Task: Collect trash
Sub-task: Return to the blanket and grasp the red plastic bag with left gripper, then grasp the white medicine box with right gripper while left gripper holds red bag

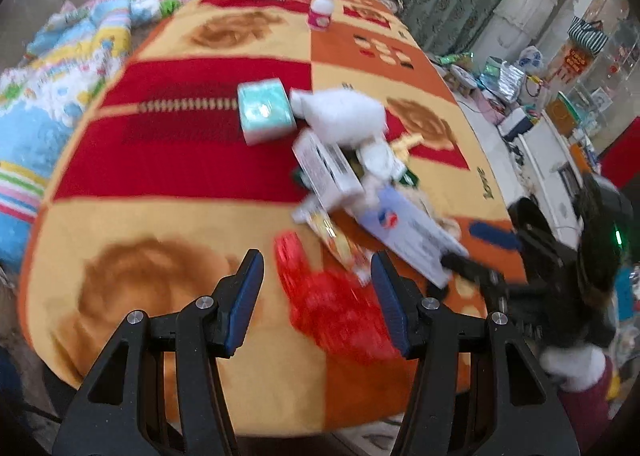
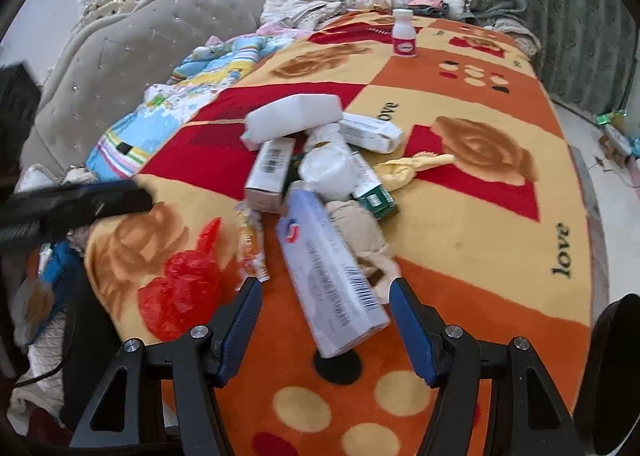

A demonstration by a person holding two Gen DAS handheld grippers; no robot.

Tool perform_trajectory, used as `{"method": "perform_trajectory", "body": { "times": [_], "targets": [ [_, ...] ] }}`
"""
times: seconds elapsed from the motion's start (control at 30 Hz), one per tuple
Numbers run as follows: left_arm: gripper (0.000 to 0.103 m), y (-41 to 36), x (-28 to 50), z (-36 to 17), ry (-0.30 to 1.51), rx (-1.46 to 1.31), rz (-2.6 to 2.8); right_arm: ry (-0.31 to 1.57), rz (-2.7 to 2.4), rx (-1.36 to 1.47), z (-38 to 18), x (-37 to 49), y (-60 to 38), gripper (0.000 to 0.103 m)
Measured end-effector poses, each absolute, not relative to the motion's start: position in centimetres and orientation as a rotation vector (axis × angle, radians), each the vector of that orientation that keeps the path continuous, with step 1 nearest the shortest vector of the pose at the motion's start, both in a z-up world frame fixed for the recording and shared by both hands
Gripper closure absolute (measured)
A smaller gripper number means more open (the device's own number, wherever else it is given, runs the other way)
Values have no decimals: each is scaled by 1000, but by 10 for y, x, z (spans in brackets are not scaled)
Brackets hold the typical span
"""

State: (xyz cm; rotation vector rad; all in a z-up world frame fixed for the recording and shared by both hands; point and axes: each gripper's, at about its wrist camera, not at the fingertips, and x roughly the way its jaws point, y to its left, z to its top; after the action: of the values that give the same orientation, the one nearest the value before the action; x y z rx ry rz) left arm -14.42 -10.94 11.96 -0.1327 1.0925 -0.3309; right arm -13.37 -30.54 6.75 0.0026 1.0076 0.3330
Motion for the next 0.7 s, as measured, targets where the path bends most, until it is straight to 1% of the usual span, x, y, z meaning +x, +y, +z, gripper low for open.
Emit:
{"method": "perform_trajectory", "body": {
  "times": [0.17,0.27,0.37,0.4,0.43,0.47,0.53,0.63,0.67,0.7],
  "targets": [
    [48,-126,-161,97,1113,-139,-368,1020,314,51,65,-127,-322,39],
    [48,-135,-158,74,1163,-101,-358,1019,335,55,66,-127,-321,39],
    [49,-130,-154,60,1173,-139,-353,1012,369,49,68,-128,-314,39],
    [52,-127,-151,60,1168,-159,-371,1010,380,49,68,-129,-312,39],
    [65,-123,-149,62,1159,-169,-383,1010,391,48,68,-130,-309,39],
    [69,-120,-146,64,1155,-161,-382,1012,403,46,67,-129,-307,39],
    [72,-116,-144,70,1149,-151,-391,1019,415,48,63,-127,-304,39],
    [73,-109,-144,84,1106,-112,-382,1037,423,79,54,-121,-305,40],
    [73,-107,-143,89,1093,-109,-380,1039,430,85,52,-121,-305,46],
    [73,-104,-142,93,1081,-112,-378,1049,441,85,50,-121,-304,55]
  ]
}}
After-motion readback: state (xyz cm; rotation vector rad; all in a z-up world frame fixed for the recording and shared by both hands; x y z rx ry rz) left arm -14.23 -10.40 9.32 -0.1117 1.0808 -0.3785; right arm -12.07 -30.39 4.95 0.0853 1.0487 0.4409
